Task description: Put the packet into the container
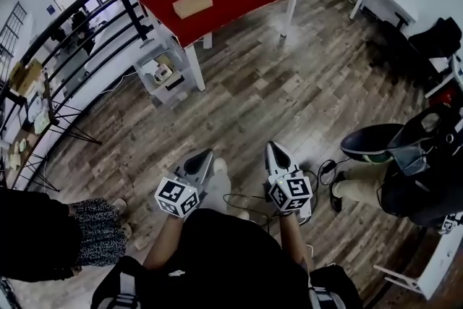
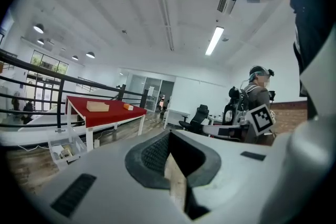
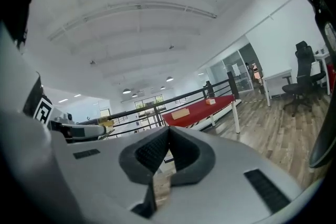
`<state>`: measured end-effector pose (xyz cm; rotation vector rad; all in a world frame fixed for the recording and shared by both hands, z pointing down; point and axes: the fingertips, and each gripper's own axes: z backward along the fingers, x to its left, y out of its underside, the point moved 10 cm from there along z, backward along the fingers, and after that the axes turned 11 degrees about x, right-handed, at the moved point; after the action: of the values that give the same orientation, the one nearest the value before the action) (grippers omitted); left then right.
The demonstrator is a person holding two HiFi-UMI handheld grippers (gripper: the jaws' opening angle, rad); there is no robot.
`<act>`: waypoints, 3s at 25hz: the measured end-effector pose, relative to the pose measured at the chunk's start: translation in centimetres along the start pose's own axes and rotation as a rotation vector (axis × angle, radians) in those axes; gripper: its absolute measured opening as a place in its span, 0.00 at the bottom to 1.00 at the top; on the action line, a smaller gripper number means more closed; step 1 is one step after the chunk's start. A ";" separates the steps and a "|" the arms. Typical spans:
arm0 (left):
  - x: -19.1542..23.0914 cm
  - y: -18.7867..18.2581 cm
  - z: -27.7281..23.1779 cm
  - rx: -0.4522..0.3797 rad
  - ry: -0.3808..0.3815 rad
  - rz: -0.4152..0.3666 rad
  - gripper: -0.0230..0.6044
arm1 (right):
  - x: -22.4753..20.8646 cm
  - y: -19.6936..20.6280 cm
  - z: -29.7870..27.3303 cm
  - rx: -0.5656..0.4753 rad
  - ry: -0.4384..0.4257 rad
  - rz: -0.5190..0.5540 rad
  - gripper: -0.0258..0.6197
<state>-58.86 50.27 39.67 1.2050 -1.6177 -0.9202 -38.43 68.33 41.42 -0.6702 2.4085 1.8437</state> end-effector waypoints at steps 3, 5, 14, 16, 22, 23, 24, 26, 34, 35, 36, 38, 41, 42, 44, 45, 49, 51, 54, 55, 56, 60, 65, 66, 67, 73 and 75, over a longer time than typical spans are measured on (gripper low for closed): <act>3.0 -1.3 -3.2 0.006 0.013 0.012 0.05 | -1.5 -1.3 -4.2 0.019 -0.005 0.004 0.07; 5.3 -2.7 -5.6 0.008 0.026 0.013 0.05 | -2.5 -2.7 -7.4 0.026 -0.004 0.009 0.07; 16.6 -10.9 -14.3 0.018 0.065 -0.006 0.05 | -5.8 -10.7 -21.5 0.012 0.008 0.014 0.07; 19.1 -12.1 -15.6 0.020 0.062 -0.003 0.05 | -6.1 -12.0 -24.4 0.014 0.004 0.013 0.07; 24.9 -14.8 -18.9 0.035 0.062 -0.006 0.05 | -7.0 -14.7 -30.8 0.008 0.008 0.004 0.07; 25.7 -15.1 -19.4 0.037 0.061 -0.003 0.05 | -7.1 -14.9 -31.7 0.012 0.008 0.003 0.07; 26.3 -15.4 -20.0 0.041 0.063 -0.002 0.05 | -7.3 -15.1 -32.4 0.017 0.010 0.002 0.07; 27.3 -15.7 -21.4 0.053 0.076 -0.001 0.05 | -7.9 -15.3 -33.6 0.025 0.017 -0.005 0.07; 31.1 -16.6 -29.0 0.087 0.101 0.009 0.05 | -12.9 -17.0 -39.3 0.024 0.040 -0.016 0.07; 31.6 -17.0 -30.2 0.088 0.101 0.010 0.05 | -13.8 -17.4 -40.2 0.023 0.037 -0.013 0.07; 32.0 -17.5 -31.6 0.086 0.100 0.011 0.05 | -14.9 -17.9 -41.2 0.022 0.035 -0.011 0.07; 32.6 -18.7 -34.4 0.083 0.101 0.008 0.05 | -17.3 -19.0 -43.2 0.022 0.032 -0.017 0.07; 33.8 -20.9 -38.7 0.091 0.095 -0.002 0.05 | -20.8 -21.4 -46.7 0.018 0.017 -0.026 0.07; 34.3 -21.7 -40.0 0.092 0.089 -0.002 0.05 | -21.8 -22.3 -47.9 0.018 0.006 -0.022 0.07; 35.2 -23.1 -42.6 0.089 0.071 0.005 0.05 | -23.8 -23.8 -50.2 0.026 -0.017 -0.013 0.07; 35.6 -23.8 -44.0 0.087 0.063 0.009 0.05 | -24.9 -24.5 -51.2 0.031 -0.025 -0.012 0.07; 36.7 -26.8 -49.4 0.095 0.059 0.001 0.05 | -29.3 -27.6 -55.0 0.034 -0.043 -0.015 0.07; 37.3 -27.9 -51.6 0.100 0.049 0.003 0.05 | -31.1 -29.0 -56.7 0.036 -0.055 -0.013 0.07; 38.3 -29.2 -54.6 0.103 0.033 0.008 0.05 | -33.4 -30.5 -59.0 0.039 -0.067 -0.015 0.07; 38.6 -29.6 -55.5 0.104 0.029 0.007 0.05 | -34.0 -30.9 -59.6 0.041 -0.072 -0.016 0.07; 38.8 -29.9 -56.3 0.105 0.024 0.009 0.05 | -34.6 -31.2 -60.2 0.045 -0.077 -0.016 0.07; 39.5 -31.1 -59.4 0.100 0.013 0.016 0.05 | -36.9 -31.9 -61.8 0.058 -0.094 -0.022 0.07; 40.5 -32.3 -62.3 0.108 0.008 0.004 0.05 | -39.5 -33.3 -64.5 0.052 -0.094 -0.029 0.07; 40.8 -32.4 -62.7 0.112 0.003 0.008 0.05 | -39.8 -33.6 -65.1 0.051 -0.096 -0.028 0.07; 41.2 -32.5 -63.1 0.115 -0.003 0.012 0.05 | -40.1 -33.9 -65.6 0.051 -0.097 -0.026 0.07; 44.1 -32.9 -65.0 0.120 -0.007 0.023 0.05 | -41.2 -34.4 -68.9 0.065 -0.087 -0.030 0.07; 45.4 -33.2 -65.9 0.123 0.003 0.021 0.05 | -41.4 -34.7 -70.2 0.068 -0.077 -0.030 0.07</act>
<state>7.56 -5.32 40.65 1.2697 -1.7020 -0.8144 27.50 9.14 42.27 -0.6146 2.3875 1.7339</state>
